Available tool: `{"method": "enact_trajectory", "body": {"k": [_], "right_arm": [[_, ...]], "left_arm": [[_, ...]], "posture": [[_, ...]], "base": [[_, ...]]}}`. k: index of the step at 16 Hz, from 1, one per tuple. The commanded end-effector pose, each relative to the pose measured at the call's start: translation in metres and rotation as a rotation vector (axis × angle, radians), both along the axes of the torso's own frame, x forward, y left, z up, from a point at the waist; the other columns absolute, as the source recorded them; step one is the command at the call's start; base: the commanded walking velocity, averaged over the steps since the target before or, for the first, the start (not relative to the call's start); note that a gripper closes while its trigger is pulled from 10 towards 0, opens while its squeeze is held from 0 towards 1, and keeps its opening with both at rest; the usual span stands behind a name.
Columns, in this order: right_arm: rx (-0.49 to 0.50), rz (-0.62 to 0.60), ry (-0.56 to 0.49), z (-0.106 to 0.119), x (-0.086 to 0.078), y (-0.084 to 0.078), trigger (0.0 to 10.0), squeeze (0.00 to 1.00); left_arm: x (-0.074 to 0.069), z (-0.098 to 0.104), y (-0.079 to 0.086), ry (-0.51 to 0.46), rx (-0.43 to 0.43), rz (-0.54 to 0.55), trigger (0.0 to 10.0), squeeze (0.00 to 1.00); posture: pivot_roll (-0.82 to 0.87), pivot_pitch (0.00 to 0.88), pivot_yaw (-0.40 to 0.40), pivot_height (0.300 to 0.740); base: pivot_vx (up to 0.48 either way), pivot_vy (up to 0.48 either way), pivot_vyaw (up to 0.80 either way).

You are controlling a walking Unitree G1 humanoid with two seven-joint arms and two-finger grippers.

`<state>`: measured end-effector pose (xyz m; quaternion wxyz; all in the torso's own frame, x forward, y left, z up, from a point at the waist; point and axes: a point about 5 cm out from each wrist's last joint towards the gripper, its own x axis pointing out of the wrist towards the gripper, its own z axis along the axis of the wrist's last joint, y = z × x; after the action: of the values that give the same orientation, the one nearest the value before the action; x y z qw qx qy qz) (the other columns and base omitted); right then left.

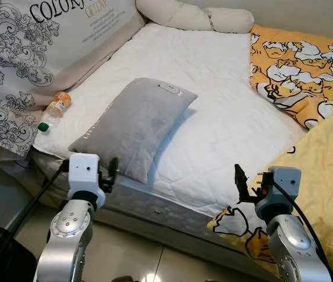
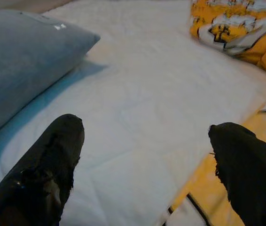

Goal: Clean up the room

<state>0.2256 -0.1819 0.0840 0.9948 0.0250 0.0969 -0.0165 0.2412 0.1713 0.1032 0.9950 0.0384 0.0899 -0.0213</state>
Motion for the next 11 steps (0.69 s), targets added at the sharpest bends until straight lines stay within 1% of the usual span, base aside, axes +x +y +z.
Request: {"method": "enact_trajectory", "body": {"k": [1,2,3,4,5,6,7,8,9,10,11], "right_arm": [[-0.023,0.012,-0.044,0.006,0.0,0.0,10.0,1.0],[-0.007,0.0,-0.099,0.01,0.0,0.001,10.0,1.0],[-0.054,-0.034,-0.079,0.009,0.001,-0.003,10.0,1.0],[-0.077,-0.041,-0.067,0.008,0.001,-0.004,10.0,1.0],[-0.081,-0.06,-0.056,0.008,0.004,-0.006,10.0,1.0],[-0.059,-0.069,-0.049,0.009,0.006,-0.006,10.0,1.0],[-0.048,-0.08,-0.042,0.009,0.008,-0.006,10.0,1.0],[-0.067,-0.114,-0.039,0.009,0.01,-0.007,10.0,1.0],[-0.056,-0.083,-0.05,0.01,0.012,-0.003,10.0,1.0],[-0.076,-0.05,-0.107,0.014,0.011,0.0,10.0,1.0],[-0.108,-0.074,-0.152,0.017,0.01,-0.003,10.0,1.0]], "left_arm": [[0.001,0.006,-0.002,-0.032,0.005,-0.026,10.0,1.0],[0.002,0.005,-0.002,-0.031,0.008,-0.033,10.0,1.0],[0.002,0.005,-0.003,-0.028,0.012,-0.055,10.0,1.0],[0.003,0.006,-0.004,-0.03,0.018,-0.066,10.0,1.0],[0.003,0.006,-0.004,-0.036,0.024,-0.07,10.0,1.0],[0.004,0.007,-0.004,-0.043,0.022,-0.065,10.0,1.0],[0.006,0.007,-0.004,-0.047,-0.01,-0.065,10.0,1.0],[0.007,0.007,-0.001,-0.054,0.019,-0.035,10.0,1.0],[0.009,0.008,0.003,-0.081,0.046,0.0,10.0,1.0],[0.01,0.01,0.006,-0.108,0.047,0.036,10.0,1.0],[0.012,0.012,0.006,-0.137,0.055,0.023,10.0,1.0]], "posture": [[0.02,0.0,0.03,0.74],[0.02,0.0,0.032,0.74],[0.02,0.0,0.032,0.74],[0.02,0.0,0.031,0.74],[0.02,0.0,0.03,0.74],[0.02,0.0,0.03,0.74],[0.02,0.0,0.03,0.74],[0.02,0.0,0.032,0.74],[0.02,0.0,0.036,0.74],[0.02,0.0,0.037,0.74],[0.02,0.0,0.039,0.74]], "base": [[0.0,0.0,0.0],[0.0,0.0,0.0],[0.0,0.0,0.0],[0.0,0.0,0.0],[0.0,0.0,0.0],[0.0,0.0,0.0],[0.0,0.0,0.0],[0.0,0.0,0.0],[0.0,0.0,0.0],[0.0,0.0,0.0],[0.0,0.0,0.0]]}}
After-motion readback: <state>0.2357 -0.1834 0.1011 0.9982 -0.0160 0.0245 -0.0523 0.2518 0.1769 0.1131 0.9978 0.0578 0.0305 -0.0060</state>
